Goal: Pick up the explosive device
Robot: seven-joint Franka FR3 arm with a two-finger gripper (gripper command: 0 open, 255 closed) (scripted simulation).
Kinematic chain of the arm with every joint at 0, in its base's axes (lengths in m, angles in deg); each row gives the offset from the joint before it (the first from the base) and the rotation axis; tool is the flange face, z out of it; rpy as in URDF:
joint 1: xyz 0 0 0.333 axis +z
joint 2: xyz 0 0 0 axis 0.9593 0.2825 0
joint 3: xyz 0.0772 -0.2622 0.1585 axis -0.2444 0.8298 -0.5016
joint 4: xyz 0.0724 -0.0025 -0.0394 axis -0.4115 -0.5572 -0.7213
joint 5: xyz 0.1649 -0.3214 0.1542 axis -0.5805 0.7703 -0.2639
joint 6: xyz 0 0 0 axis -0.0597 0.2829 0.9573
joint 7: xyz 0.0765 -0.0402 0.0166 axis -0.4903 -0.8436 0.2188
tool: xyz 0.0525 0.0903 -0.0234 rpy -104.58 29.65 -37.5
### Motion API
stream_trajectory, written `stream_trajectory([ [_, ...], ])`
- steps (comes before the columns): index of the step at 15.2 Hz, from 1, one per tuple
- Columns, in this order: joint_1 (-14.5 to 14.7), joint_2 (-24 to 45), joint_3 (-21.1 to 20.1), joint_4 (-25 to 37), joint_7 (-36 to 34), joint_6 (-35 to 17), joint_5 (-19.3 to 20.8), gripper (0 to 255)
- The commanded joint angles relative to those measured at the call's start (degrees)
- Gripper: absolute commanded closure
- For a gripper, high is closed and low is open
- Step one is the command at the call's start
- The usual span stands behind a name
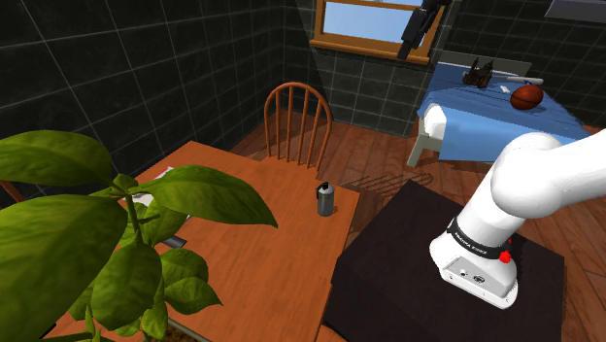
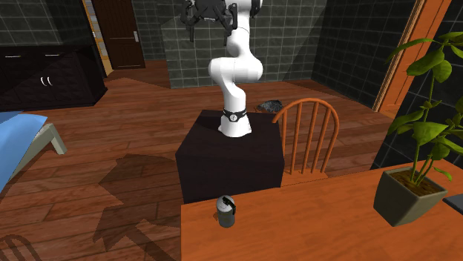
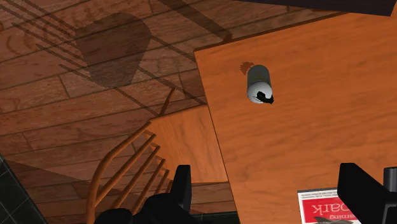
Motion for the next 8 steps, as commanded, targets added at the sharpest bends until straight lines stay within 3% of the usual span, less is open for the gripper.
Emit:
stream_trajectory([
  [1, 0.0, 0.0, 0.0, 0.0, 0.0, 0.0, 0.0, 0],
  [8, 0.8, 4.1, 0.4, -9.8, 0.0, -11.6, -0.1, 0],
])
